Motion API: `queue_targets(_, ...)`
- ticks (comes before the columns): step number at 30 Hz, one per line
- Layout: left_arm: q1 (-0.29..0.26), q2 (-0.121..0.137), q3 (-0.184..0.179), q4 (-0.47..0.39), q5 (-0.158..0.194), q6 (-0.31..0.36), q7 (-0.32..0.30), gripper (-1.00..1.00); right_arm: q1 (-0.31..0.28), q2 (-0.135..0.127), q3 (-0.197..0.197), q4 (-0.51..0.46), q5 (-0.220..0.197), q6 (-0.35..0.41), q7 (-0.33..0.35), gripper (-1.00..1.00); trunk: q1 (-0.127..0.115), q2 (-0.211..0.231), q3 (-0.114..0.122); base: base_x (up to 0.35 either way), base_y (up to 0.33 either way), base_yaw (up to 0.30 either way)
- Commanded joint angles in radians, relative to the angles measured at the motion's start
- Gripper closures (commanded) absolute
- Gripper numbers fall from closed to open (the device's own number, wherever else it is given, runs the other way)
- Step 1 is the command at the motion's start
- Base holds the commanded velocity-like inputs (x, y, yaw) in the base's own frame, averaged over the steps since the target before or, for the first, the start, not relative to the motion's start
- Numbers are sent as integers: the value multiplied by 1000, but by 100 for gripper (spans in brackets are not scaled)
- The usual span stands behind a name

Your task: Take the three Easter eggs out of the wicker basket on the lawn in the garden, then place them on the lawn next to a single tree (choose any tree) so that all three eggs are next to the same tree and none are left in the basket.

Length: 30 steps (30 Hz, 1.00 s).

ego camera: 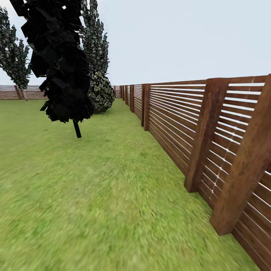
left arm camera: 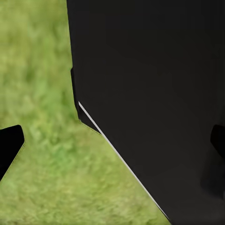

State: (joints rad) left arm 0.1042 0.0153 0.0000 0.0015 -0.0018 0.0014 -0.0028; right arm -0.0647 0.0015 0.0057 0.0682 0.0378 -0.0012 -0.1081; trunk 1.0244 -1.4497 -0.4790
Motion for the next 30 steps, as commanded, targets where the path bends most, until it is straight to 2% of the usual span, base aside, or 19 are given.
queue_targets(1,0,0,0,0,0,0,0,-100,-1,0,1,2,5,0,-3,-100,1,0,-1,332,0,0)
queue_targets(22,0,0,0,0,0,0,0,-100,-1,3,0,2,4,5,-1,-100,1,0,-1,331,0,2)
queue_targets(30,-1,0,-2,0,-1,-1,0,-100,-1,6,0,4,-1,6,-15,-100,1,0,-1,332,0,264)
